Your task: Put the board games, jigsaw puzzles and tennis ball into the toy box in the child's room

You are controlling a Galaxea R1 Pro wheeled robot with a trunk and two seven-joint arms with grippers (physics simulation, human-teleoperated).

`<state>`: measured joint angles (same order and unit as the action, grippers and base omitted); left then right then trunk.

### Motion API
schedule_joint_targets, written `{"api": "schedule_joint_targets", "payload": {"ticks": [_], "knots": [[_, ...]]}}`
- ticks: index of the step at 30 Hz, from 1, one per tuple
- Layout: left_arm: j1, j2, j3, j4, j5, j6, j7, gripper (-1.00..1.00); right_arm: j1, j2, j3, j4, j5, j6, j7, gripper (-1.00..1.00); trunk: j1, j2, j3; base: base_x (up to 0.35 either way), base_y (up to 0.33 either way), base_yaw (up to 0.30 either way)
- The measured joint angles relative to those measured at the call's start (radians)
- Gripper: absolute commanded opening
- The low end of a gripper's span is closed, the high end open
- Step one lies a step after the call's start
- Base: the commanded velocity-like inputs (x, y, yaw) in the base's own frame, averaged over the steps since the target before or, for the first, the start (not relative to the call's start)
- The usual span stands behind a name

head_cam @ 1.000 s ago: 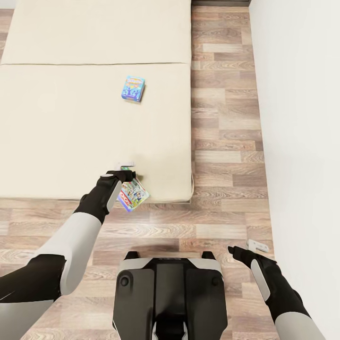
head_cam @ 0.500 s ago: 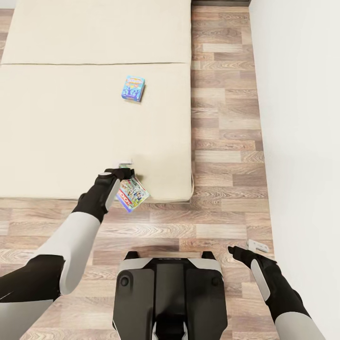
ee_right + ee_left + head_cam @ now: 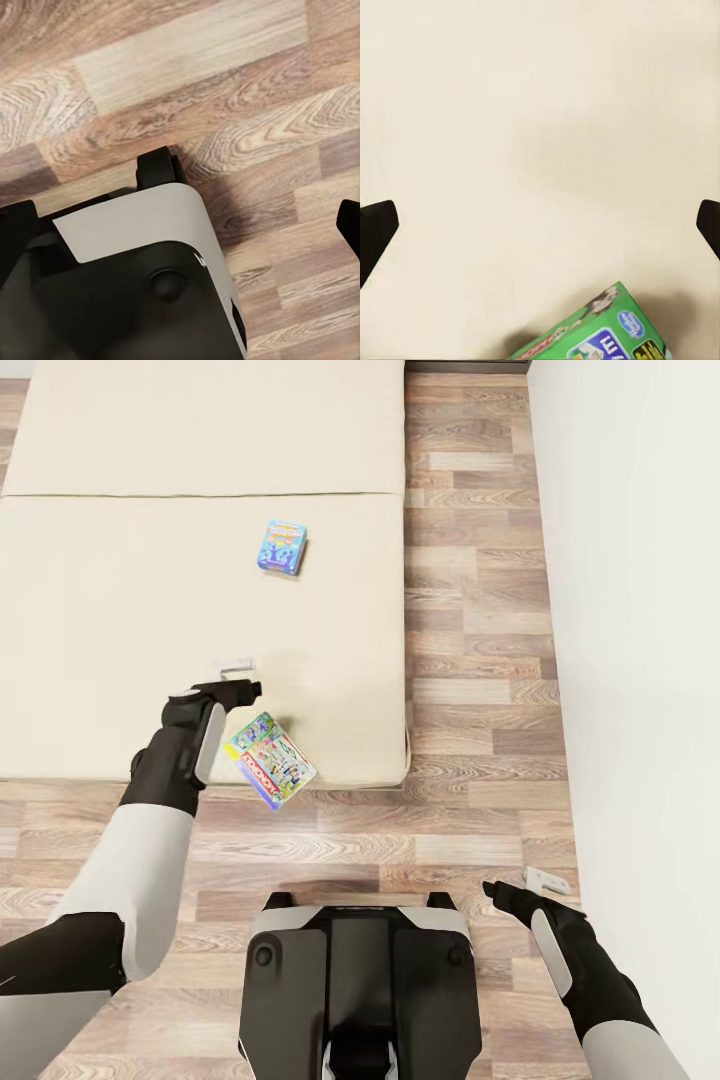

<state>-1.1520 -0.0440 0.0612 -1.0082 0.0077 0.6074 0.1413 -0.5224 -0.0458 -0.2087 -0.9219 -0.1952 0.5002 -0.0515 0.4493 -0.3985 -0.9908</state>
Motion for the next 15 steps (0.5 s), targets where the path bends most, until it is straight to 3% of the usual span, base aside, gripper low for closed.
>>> {"api": "schedule_joint_targets", "payload": {"ticks": [4, 10, 11, 14, 15], "knots": [[0.001, 0.014, 0.025, -0.076, 0.003, 0.071, -0.004, 1.0, 0.0, 0.0, 0.0, 0.0, 0.0, -0.001, 0.0, 1.0, 0.0, 0.0, 0.0, 0.0, 0.0, 0.0], [0.011, 0.053, 0.085, -0.255, 0.018, 0.298, -0.036, 1.0, 0.004, -0.001, 0.0, -0.001, -0.001, -0.008, 0.001, 1.0, 0.0, 0.0, 0.0, 0.0, 0.0, 0.0], [0.019, 0.065, 0.108, -0.293, 0.028, 0.35, -0.068, 1.0, 0.005, -0.001, 0.0, 0.0, -0.001, -0.011, 0.001, 1.0, 0.0, 0.0, 0.0, 0.0, 0.0, 0.0], [0.053, 0.103, 0.158, -0.346, 0.056, 0.407, -0.164, 1.0, 0.005, -0.001, -0.001, 0.0, -0.003, -0.013, 0.005, 1.0, 0.0, 0.0, 0.0, 0.0, 0.0, 0.0], [0.076, 0.13, 0.177, -0.36, 0.062, 0.421, -0.225, 1.0, 0.005, -0.001, -0.001, 0.0, -0.005, -0.014, 0.007, 1.0, 0.0, 0.0, 0.0, 0.0, 0.0, 0.0]]}}
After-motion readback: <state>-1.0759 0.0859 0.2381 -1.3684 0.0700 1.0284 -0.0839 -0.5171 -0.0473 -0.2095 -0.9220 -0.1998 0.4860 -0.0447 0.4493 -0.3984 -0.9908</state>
